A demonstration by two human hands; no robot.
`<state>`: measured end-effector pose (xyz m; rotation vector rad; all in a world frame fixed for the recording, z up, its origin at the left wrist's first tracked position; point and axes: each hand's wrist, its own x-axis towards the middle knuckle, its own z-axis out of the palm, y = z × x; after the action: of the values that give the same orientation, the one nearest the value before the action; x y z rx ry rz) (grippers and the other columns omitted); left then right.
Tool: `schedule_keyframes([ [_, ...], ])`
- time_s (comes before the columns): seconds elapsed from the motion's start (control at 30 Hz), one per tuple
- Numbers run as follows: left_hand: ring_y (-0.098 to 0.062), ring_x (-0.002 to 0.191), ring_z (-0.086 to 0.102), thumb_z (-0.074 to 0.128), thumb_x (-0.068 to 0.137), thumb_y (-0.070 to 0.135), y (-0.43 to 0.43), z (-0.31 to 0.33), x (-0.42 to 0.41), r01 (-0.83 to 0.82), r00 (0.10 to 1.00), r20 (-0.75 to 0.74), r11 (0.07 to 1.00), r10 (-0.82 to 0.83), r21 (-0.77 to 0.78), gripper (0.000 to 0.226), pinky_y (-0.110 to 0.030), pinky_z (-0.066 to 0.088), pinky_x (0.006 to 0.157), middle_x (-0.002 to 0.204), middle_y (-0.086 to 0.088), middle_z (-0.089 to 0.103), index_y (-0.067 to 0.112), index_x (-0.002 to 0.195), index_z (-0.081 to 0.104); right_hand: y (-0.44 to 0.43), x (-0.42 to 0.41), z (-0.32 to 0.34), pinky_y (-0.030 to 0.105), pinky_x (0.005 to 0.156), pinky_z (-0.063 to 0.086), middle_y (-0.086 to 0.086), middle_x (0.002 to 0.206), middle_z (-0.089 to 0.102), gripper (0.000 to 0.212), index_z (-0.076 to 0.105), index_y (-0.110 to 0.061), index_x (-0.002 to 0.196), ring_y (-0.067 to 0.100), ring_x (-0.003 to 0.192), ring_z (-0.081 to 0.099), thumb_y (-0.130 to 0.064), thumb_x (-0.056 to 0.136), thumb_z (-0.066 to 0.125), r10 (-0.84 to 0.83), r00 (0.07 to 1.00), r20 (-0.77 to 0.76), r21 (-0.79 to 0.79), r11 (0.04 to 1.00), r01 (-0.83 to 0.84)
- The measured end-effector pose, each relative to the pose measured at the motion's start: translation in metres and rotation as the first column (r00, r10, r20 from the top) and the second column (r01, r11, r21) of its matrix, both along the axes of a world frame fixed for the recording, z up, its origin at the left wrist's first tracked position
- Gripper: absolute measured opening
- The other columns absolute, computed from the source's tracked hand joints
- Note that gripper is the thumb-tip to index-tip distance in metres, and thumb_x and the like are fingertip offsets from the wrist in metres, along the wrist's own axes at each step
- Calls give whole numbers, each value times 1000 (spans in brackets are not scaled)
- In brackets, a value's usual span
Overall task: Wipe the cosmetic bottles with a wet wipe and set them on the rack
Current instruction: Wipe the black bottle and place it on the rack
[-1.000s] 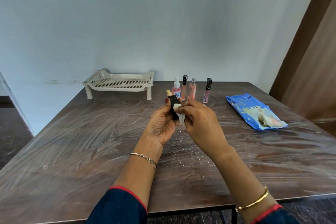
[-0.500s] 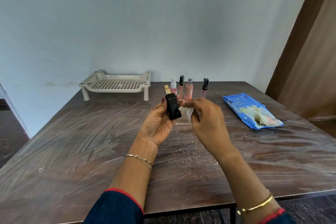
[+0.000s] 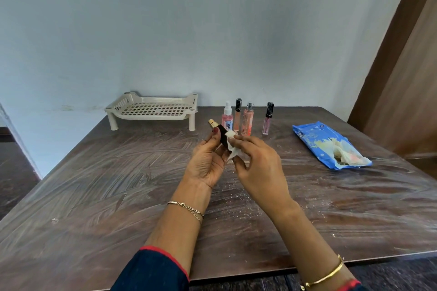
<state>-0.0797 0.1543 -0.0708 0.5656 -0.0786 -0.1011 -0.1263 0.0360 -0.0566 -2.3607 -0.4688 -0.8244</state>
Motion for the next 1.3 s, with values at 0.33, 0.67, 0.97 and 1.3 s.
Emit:
schedule_keyframes([
  [0.33,-28,103,66,64,75,2,-7,6,0,-174,983,45,982,178,-77,60,-43,53,89,116,-20,64,-2,132,45,11,2,0,16,75,53,0,89,74,18,71,-12,100,5,81,69,-5,84,69,393,872,-292,868,491,69],
  [0.67,-20,96,68,72,61,-1,-9,14,-3,-305,931,242,947,274,99,40,-34,57,83,95,-8,73,9,98,60,7,9,0,24,69,59,16,87,73,14,69,1,90,20,75,70,-3,77,72,576,760,-301,950,110,292],
  [0.97,-24,104,66,72,65,2,-9,13,-4,-267,949,210,954,234,141,51,-35,57,85,106,-12,70,-1,114,59,11,10,1,27,79,56,12,87,73,13,70,-1,91,21,87,68,0,78,70,572,787,-231,960,0,281],
  [1.3,-16,99,68,74,63,6,-13,13,-6,-390,909,286,862,303,324,43,-36,55,89,98,-3,73,10,105,65,11,13,0,24,69,59,12,84,74,9,71,-2,87,19,76,71,-1,78,71,571,774,-272,953,45,301],
])
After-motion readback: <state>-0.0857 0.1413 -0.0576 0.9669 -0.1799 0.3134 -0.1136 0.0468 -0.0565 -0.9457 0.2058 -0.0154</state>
